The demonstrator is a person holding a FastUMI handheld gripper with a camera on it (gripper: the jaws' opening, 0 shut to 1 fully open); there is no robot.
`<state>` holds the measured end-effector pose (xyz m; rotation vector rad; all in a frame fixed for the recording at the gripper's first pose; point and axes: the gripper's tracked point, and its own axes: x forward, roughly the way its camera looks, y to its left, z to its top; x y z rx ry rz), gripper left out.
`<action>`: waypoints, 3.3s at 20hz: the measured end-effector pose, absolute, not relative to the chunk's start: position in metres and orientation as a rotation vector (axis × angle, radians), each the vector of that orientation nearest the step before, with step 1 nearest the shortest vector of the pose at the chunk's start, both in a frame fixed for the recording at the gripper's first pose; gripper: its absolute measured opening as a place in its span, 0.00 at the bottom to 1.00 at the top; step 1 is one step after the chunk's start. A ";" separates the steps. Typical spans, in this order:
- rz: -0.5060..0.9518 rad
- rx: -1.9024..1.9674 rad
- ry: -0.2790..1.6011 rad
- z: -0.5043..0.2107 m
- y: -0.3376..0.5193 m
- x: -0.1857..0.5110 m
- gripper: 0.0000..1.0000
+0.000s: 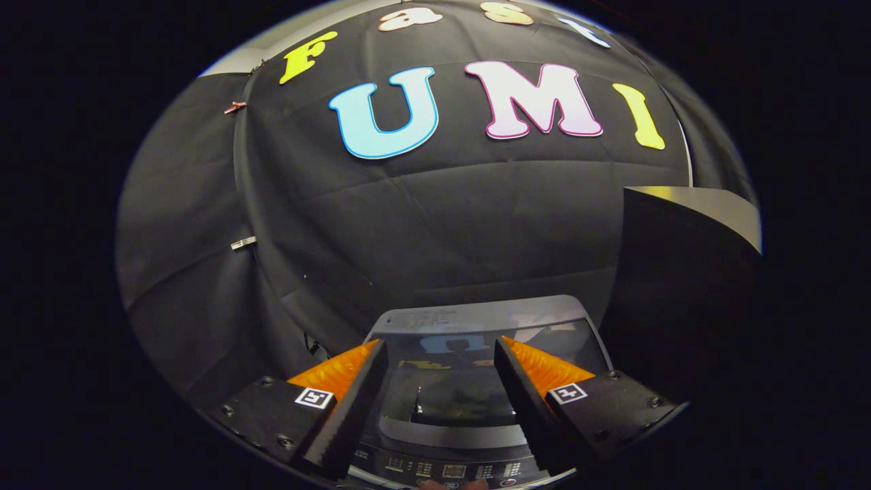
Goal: Put the clothes into the washing machine and then close the washing machine lid.
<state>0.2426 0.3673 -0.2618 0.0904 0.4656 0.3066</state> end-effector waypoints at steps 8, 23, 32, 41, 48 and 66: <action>0.321 0.005 0.341 -0.208 0.351 0.225 0.99; 0.375 0.050 0.148 -0.050 0.277 0.149 0.99; 0.322 -0.020 0.089 -0.011 0.192 0.102 0.98; 0.144 -0.043 -0.001 0.032 0.109 0.083 0.98; 0.087 -0.025 -0.011 0.037 0.090 0.065 0.98; 0.105 0.004 0.039 -0.008 0.058 0.018 0.98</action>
